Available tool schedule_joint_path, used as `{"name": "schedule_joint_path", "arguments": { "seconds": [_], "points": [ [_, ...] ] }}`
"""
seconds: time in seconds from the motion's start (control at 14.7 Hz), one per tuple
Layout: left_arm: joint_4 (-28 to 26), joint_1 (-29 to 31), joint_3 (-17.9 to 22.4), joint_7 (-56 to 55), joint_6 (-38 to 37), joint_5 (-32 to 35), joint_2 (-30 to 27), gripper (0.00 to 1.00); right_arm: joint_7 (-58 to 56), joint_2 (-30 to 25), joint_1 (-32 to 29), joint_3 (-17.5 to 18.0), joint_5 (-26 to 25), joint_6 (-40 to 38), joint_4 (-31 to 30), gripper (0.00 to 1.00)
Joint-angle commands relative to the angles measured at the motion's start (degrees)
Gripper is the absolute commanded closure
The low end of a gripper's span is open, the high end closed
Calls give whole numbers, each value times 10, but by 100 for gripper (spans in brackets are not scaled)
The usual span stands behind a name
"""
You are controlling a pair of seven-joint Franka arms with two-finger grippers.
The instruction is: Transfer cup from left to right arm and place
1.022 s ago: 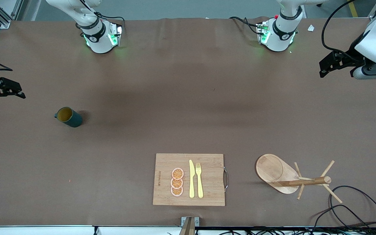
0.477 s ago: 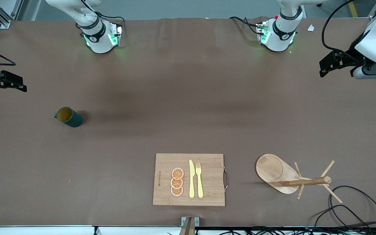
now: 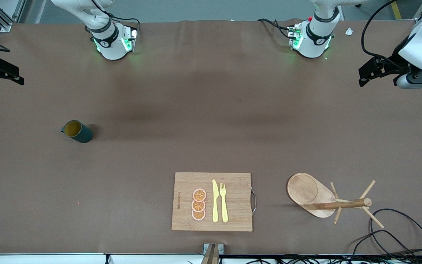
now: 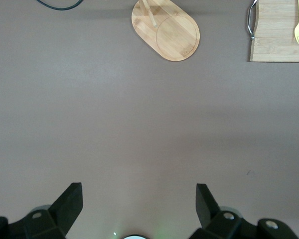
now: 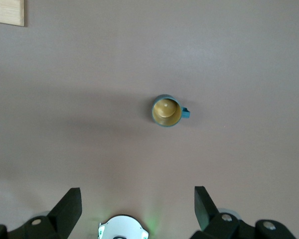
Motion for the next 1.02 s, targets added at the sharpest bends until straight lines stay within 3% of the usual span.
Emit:
{"name": "schedule_joint_path", "arguments": {
  "seconds": [0.0, 0.41, 0.95],
  "points": [
    [18, 0, -1, 11, -14, 2, 8, 0, 51, -41, 2, 3, 6, 6, -43, 0],
    [18, -3, -2, 11, -14, 3, 8, 0, 52, -38, 13, 1, 6, 46, -43, 0],
    [18, -3, -6, 12, -16, 3, 8, 0, 55, -37, 10, -1, 7, 36, -41, 0]
  ]
}}
